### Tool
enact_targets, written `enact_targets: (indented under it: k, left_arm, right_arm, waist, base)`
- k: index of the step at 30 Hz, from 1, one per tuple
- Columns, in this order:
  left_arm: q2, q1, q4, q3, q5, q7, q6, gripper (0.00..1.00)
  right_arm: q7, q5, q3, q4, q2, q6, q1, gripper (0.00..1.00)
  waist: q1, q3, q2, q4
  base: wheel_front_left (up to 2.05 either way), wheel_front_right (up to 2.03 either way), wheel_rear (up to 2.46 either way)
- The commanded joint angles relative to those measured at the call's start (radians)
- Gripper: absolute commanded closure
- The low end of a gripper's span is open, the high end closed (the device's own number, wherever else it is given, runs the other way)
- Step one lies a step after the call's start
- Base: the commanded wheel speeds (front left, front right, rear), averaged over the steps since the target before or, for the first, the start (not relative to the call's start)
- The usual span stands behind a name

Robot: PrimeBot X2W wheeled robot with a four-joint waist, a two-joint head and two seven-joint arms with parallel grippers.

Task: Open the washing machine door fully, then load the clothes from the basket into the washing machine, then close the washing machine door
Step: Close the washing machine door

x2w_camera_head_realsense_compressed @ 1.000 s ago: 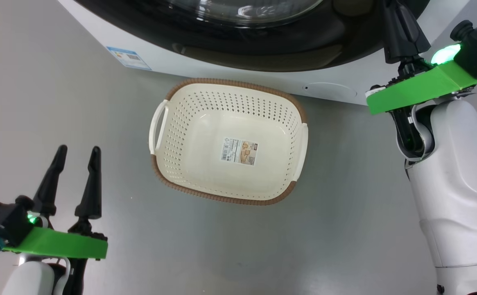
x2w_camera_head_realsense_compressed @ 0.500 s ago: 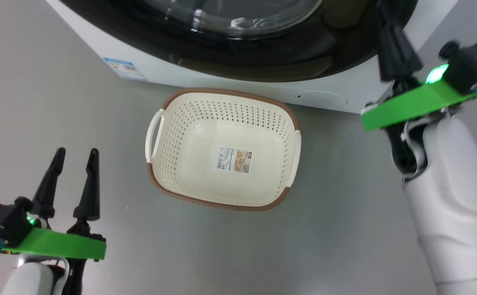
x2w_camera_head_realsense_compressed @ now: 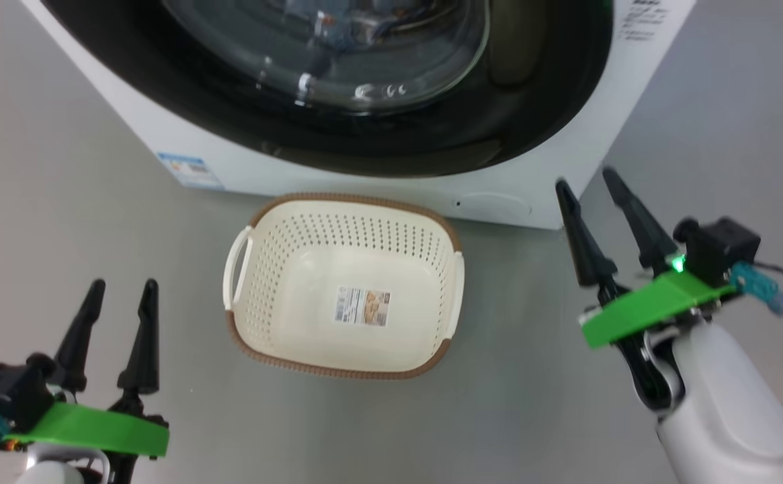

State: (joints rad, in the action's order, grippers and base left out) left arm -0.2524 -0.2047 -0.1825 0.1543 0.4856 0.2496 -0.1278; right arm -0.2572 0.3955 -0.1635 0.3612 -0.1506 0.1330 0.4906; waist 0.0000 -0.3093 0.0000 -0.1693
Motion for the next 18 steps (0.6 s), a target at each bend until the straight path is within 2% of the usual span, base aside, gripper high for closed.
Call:
enact_targets:
  k: [1,18]
  left_arm:
    - [-0.041,0.007,0.016,-0.042,-0.006,0.012,-0.003,0.00]
    - [-0.058,0.110,-0.005,-0.061,0.017,0.012,-0.003,0.00]
  right_arm:
    - [-0.005,0.019,-0.030,-0.032,-0.002,-0.002,-0.038,0.00]
    - [-0.005,0.051,0.034,-0.095,-0.042,-0.002,-0.291,0.00]
  waist:
    - [0.0000,0.049,0.0000,0.031]
    - [0.0000,0.168,0.0000,0.113]
  base:
    - [0.00,0.00,0.00]
    - [0.00,0.00,0.00]
